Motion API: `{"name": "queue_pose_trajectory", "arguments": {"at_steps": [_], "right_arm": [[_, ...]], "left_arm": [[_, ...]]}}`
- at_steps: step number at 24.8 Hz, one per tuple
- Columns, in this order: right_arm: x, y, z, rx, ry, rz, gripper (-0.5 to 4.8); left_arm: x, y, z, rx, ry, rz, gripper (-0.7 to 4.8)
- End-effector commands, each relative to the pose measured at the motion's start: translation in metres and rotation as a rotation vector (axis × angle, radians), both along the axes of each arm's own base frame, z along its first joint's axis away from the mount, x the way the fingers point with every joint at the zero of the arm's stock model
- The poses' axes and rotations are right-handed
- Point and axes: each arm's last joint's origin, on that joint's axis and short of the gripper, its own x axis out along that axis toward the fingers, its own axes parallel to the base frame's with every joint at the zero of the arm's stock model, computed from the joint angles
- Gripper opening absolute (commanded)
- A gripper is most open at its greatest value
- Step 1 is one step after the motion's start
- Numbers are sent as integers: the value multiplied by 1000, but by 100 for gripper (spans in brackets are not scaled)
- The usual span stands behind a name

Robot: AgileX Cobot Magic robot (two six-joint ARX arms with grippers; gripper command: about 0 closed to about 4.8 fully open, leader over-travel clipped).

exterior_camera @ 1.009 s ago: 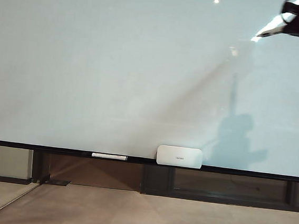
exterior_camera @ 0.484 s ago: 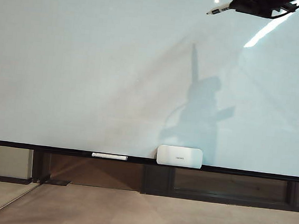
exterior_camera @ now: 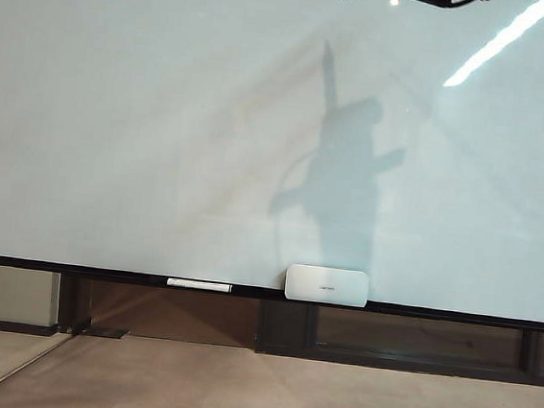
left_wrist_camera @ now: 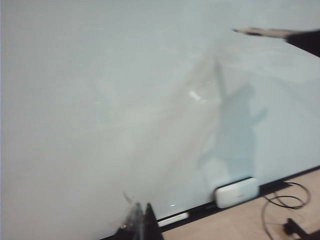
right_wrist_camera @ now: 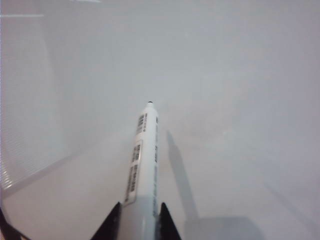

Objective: Reach to the right to find the marker pen, pick it up, and write the number 11 on the whiteboard.

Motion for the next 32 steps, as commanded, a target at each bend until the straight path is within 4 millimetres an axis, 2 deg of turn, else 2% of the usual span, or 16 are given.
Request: {"name": "queue_pose_trajectory", "arguments": {"at_steps": [1,9,16,23,32], "right_arm": [[6,2,6,4,6,-2,-1],[15,4,9,10,2,-24,-1],[19,5,5,16,-6,-35,-1],[20,5,5,22,-22,-47,-1],[28,7,-4,25,-24,-50,-1]], "left_arm": [[-2,-1,2,2,-9,-41,-5],[-2,-1,2,7,-1,-62,-5],[-3,-4,2,18,-5,-166,-5],[-3,-4,1,18,-4,-166,-5],[-3,-4,1,25,-6,-164,-5]]}}
